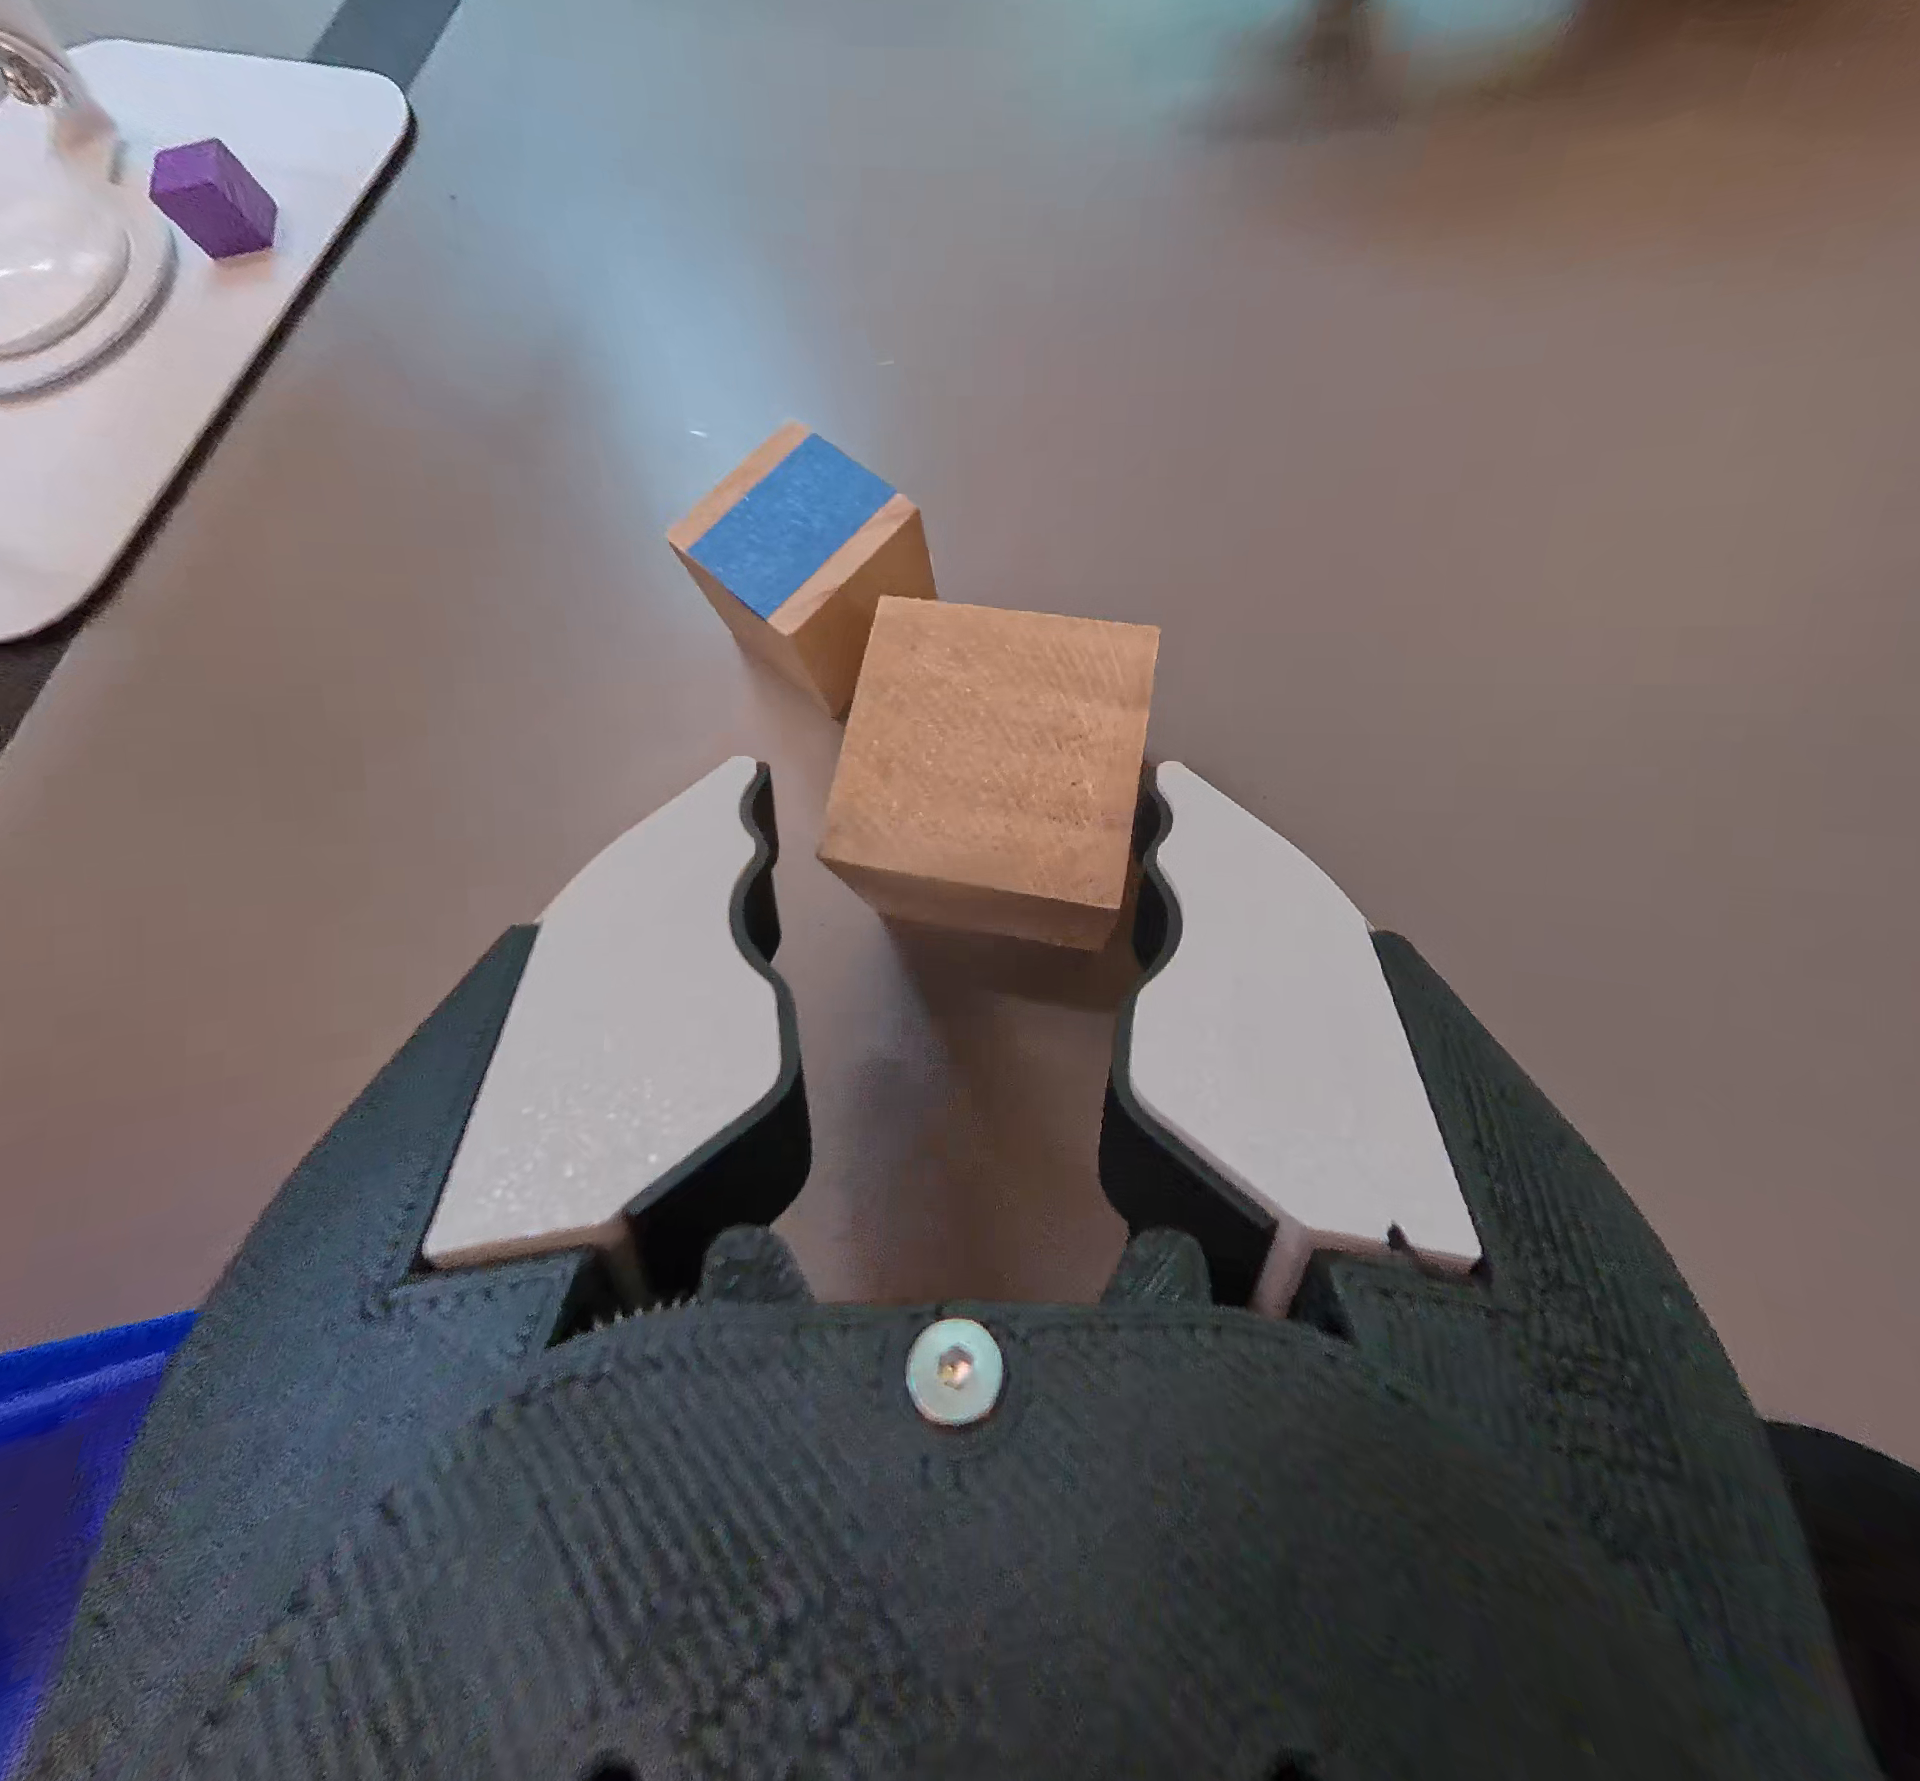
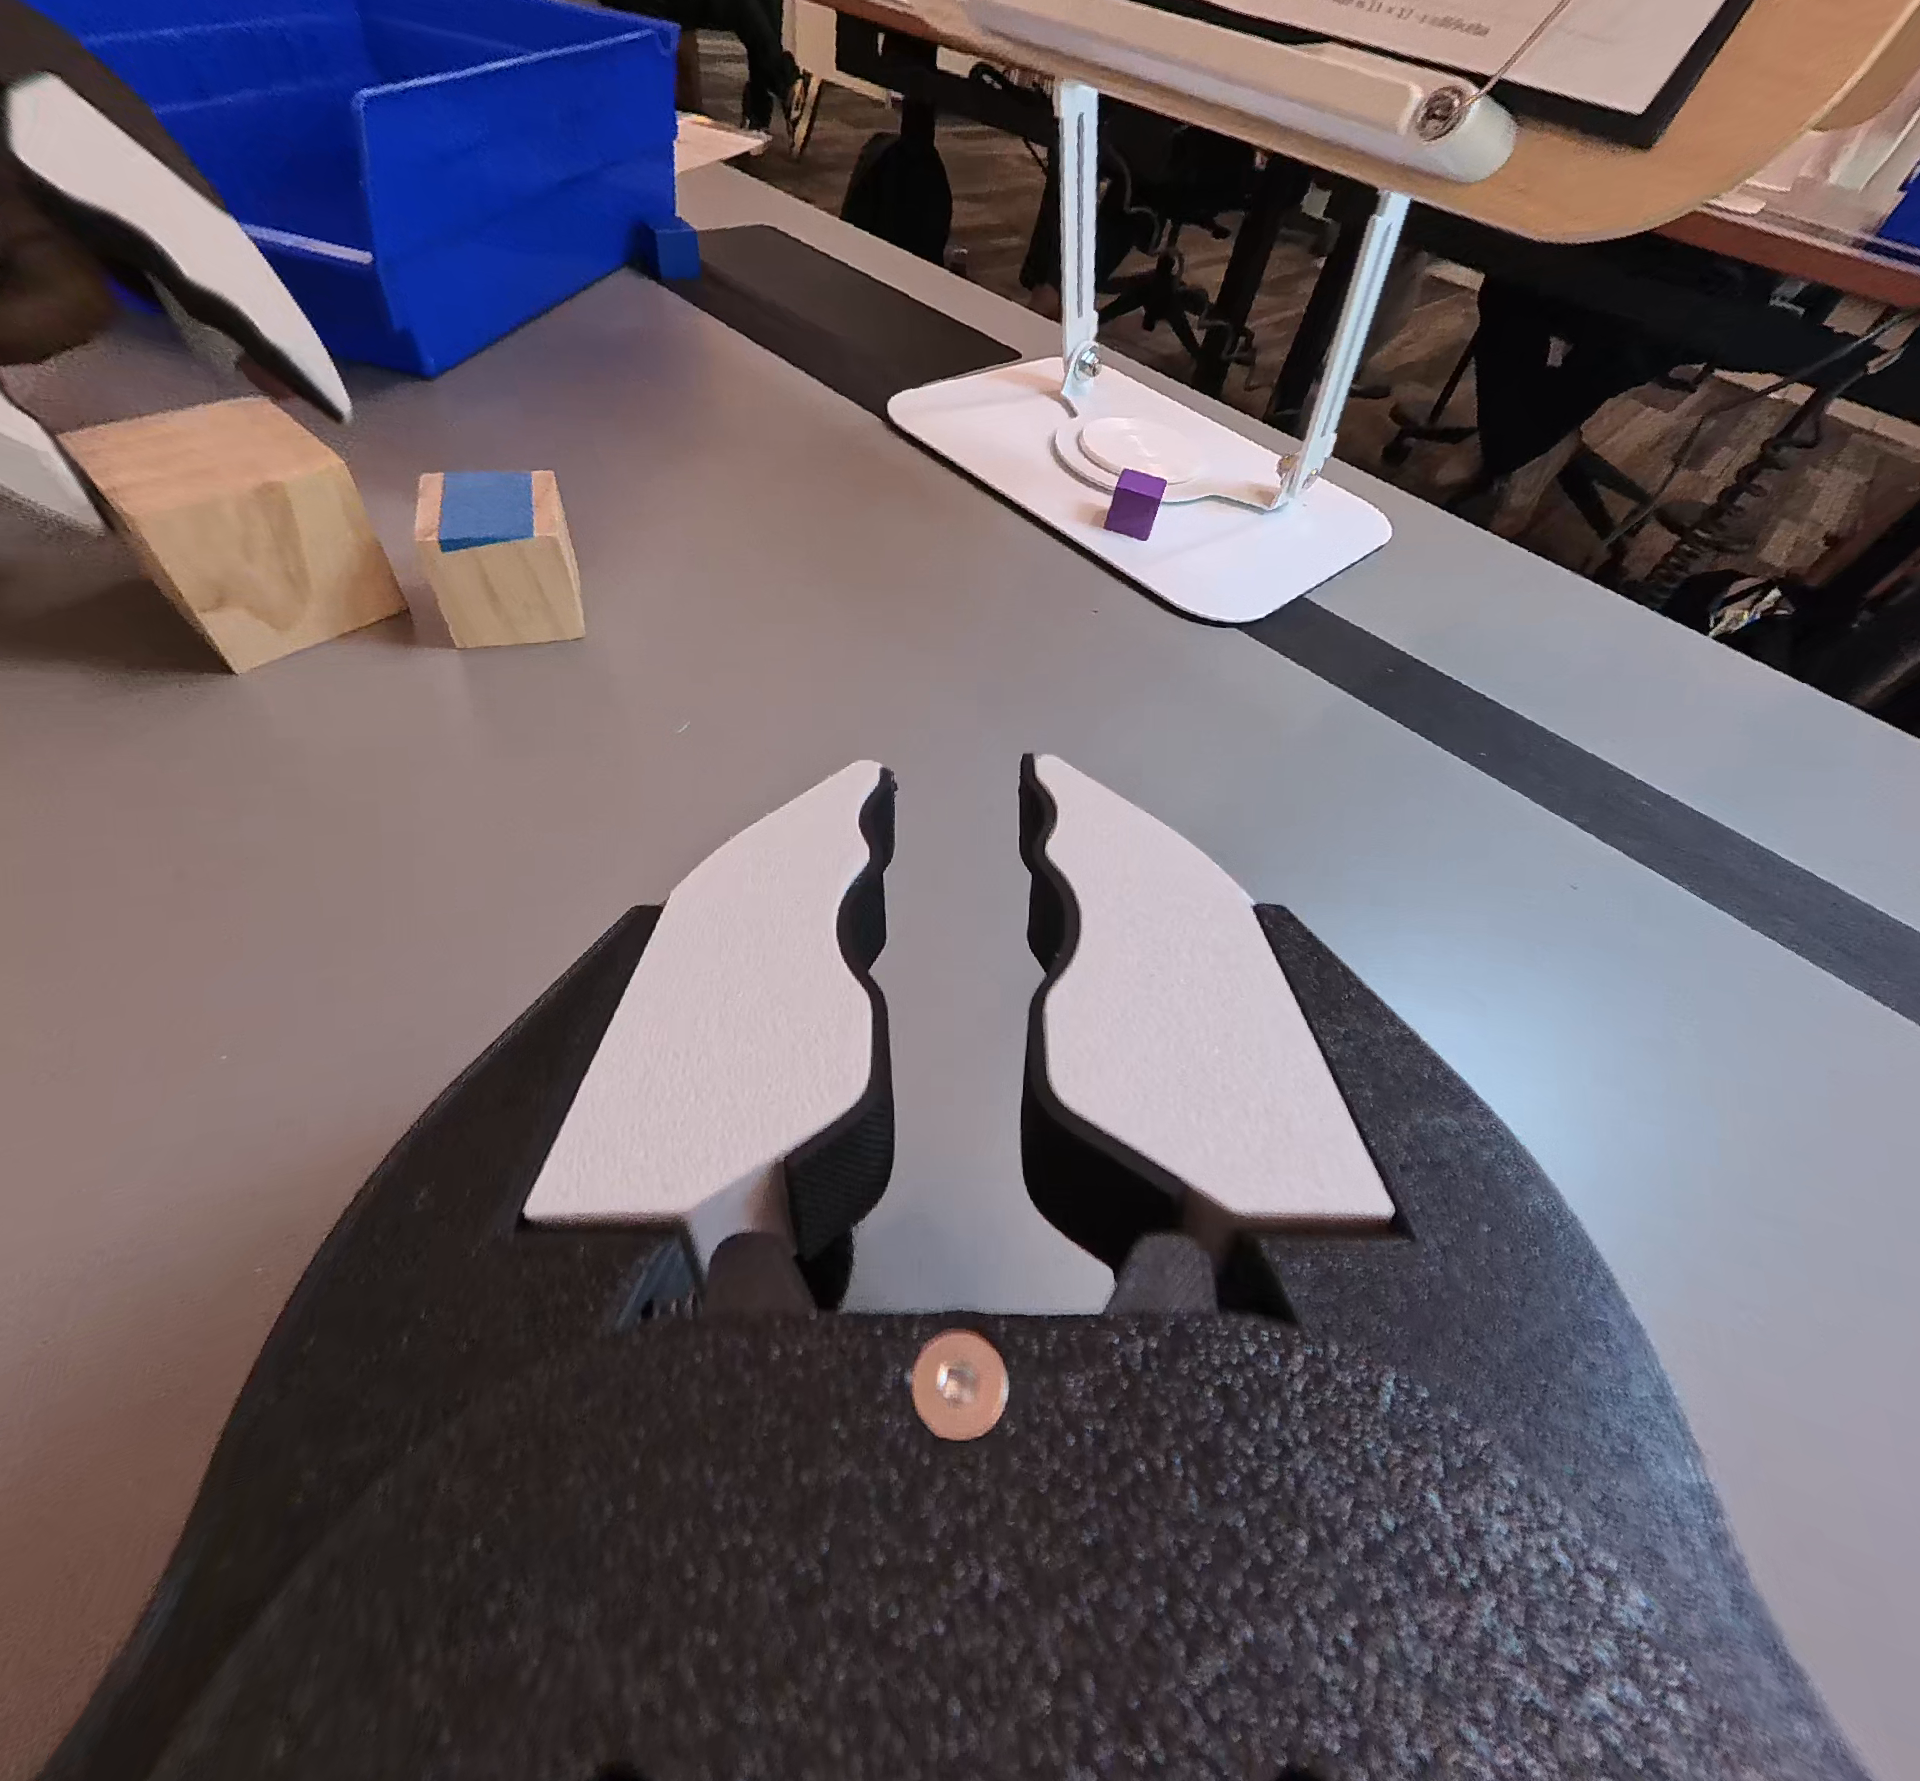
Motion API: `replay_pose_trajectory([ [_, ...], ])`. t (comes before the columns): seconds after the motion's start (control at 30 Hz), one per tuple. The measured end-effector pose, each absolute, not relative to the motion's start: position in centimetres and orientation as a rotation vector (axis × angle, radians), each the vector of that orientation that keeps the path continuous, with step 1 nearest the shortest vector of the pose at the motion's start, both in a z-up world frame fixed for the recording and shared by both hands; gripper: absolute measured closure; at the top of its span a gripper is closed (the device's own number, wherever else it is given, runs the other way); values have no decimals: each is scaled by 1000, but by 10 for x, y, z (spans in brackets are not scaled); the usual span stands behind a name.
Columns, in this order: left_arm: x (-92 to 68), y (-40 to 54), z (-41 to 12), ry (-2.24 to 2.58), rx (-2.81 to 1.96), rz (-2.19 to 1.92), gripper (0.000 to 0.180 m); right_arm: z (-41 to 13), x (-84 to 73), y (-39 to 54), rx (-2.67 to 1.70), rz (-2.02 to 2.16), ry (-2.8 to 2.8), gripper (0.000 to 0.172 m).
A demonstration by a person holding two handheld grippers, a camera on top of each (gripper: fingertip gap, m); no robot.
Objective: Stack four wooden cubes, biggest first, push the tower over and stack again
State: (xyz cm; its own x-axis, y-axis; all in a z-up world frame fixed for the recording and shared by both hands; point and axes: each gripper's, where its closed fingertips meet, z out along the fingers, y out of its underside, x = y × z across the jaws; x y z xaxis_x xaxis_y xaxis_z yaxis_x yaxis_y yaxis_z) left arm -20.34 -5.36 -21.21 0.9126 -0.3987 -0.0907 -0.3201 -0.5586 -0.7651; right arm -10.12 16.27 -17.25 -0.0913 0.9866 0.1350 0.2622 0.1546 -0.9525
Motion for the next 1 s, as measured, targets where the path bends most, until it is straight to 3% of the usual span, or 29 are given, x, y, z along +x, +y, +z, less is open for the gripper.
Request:
replay_pose_trajectory([
  [0.47, -204, -53, -219, 560, -2261, -22, 120, -181, -102, 157, -1256, 994, -1575, 149],
  [0.57, -204, -55, -216, 538, -2269, -34, 102, -180, -102, 156, -1248, 988, -1585, 149],
  [0.63, -199, -56, -203, 502, -2230, -107, 99, -179, -101, 157, -1239, 977, -1584, 149],
  [0.8, -207, -50, -167, 387, -2059, -114, 120, -173, -101, 154, -1223, 996, -1576, 149],
  [1.0, -216, -35, -163, 412, -2102, -47, 125, -181, -102, 153, -1246, 990, -1594, 149],
])
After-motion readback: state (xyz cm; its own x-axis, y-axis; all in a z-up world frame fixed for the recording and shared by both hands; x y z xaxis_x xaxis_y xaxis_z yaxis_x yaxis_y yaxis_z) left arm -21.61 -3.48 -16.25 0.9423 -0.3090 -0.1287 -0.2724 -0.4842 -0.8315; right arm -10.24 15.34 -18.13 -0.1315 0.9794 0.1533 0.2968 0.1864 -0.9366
